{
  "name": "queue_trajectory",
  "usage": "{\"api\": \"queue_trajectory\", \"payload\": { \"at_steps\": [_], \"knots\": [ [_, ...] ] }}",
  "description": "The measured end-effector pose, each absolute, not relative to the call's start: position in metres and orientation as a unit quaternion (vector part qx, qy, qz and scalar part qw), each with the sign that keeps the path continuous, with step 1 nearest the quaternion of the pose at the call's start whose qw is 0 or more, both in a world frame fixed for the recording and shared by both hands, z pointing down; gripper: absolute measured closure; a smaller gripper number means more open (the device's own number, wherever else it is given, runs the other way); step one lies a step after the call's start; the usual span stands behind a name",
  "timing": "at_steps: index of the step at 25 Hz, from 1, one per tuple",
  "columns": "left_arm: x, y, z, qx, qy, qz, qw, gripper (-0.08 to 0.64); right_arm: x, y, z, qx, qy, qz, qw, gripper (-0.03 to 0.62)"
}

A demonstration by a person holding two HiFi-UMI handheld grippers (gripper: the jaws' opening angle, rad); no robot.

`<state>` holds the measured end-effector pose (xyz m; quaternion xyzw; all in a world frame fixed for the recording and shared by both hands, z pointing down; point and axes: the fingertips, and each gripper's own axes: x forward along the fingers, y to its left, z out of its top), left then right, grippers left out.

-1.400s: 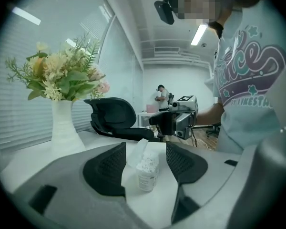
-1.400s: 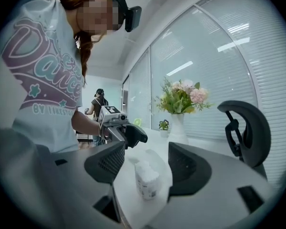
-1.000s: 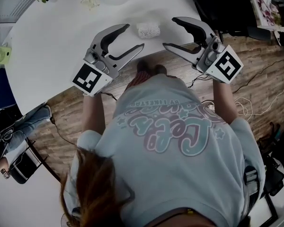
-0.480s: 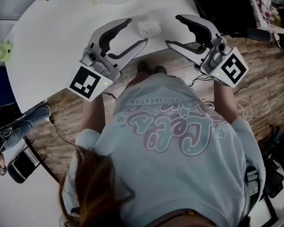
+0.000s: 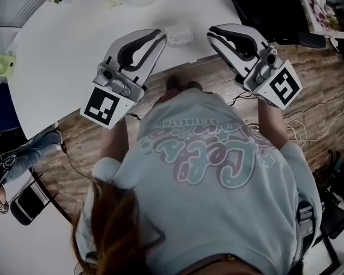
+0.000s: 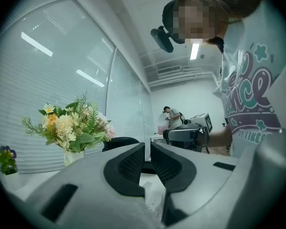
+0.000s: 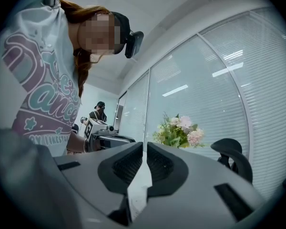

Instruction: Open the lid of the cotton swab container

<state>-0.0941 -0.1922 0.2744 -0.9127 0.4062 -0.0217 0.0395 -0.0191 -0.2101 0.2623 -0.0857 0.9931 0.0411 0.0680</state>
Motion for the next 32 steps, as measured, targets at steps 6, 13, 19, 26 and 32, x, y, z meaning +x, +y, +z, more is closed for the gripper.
{"api": "queue_trajectory", "payload": {
  "at_steps": [6,13,19,26,32],
  "knots": [
    [-0.094,-0.192,0.278,-0.912,0.408,-0.024,0.036,0.545,-0.022,-0.209,0.263,-0.088,0.993,0.039,0.070,0.586],
    [-0.095,-0.194,0.285,-0.908,0.416,-0.030,0.040,0.549,-0.017,-0.210,0.270,-0.089,0.993,0.031,0.074,0.586],
    [-0.094,-0.195,0.284,-0.908,0.416,-0.030,0.036,0.549,-0.017,-0.212,0.269,-0.100,0.992,0.044,0.064,0.588],
    [-0.092,-0.195,0.290,-0.908,0.415,-0.042,0.038,0.549,-0.019,-0.212,0.269,-0.104,0.991,0.048,0.065,0.588],
    [-0.095,-0.198,0.296,-0.905,0.421,-0.051,0.036,0.549,-0.020,-0.211,0.270,-0.106,0.991,0.049,0.061,0.588]
  ]
}}
